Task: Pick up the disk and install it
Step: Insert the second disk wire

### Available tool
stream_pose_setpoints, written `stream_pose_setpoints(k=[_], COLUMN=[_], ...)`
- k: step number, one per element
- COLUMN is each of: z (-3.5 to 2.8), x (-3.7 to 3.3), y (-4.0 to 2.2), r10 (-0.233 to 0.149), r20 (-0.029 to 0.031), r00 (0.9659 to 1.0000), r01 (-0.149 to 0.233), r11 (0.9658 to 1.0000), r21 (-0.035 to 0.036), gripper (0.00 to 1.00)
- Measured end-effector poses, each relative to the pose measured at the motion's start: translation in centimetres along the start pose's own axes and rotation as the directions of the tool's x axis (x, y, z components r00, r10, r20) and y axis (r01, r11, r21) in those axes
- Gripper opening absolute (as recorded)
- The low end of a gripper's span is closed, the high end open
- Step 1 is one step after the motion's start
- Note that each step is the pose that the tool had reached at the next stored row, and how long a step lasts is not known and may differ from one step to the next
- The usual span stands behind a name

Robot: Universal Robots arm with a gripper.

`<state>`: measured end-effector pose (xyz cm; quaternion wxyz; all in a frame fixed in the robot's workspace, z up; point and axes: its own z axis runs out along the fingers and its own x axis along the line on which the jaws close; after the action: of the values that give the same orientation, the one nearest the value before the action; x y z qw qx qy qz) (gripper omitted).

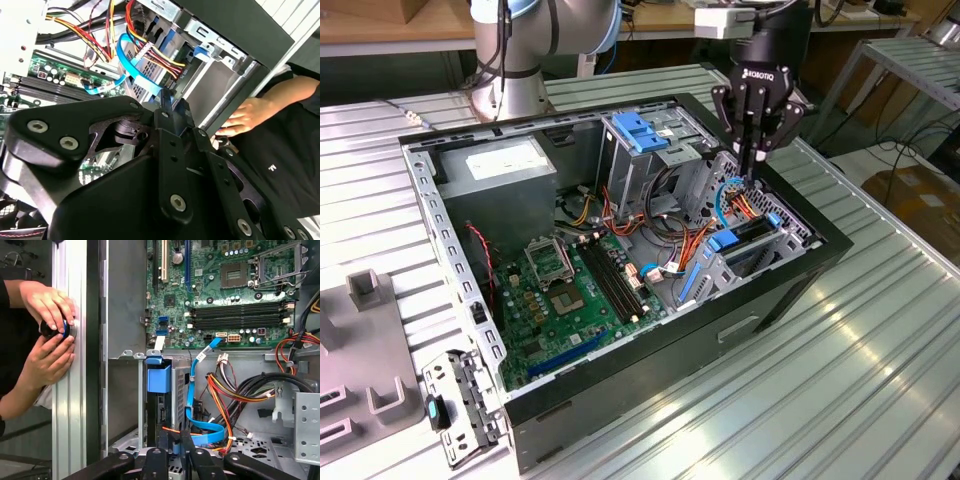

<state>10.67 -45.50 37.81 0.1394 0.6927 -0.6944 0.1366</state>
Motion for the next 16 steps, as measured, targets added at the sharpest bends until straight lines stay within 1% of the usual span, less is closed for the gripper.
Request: stream_pose_setpoints(k=[2, 4, 6, 12, 13, 14, 16], z=[0.15, 0.44, 0.52, 0.53, 0.53, 0.53, 0.56], x=[-0.16, -0.54, -0.70, -0.72, -0.72, -0.72, -0.67], y=[-0.03, -0.04, -0.04, -0.05, -0.05, -0.05, -0.05], r10=[0.000, 0.003, 0.003, 0.004, 0.004, 0.004, 0.004], r20=[-0.0005, -0.0001, -0.0005, -0.0030, -0.0031, -0.0031, -0.0032], r00=[1.0000, 1.0000, 1.0000, 1.0000, 1.0000, 1.0000, 1.0000], r01=[0.000, -0.003, -0.003, -0.004, -0.004, -0.004, -0.004], r11=[1.0000, 1.0000, 1.0000, 1.0000, 1.0000, 1.0000, 1.0000], r21=[-0.0016, -0.0029, -0.0033, -0.0035, -0.0035, -0.0035, -0.0035], gripper=[0.24, 0.24, 0.24, 0.24, 0.23, 0.16, 0.16])
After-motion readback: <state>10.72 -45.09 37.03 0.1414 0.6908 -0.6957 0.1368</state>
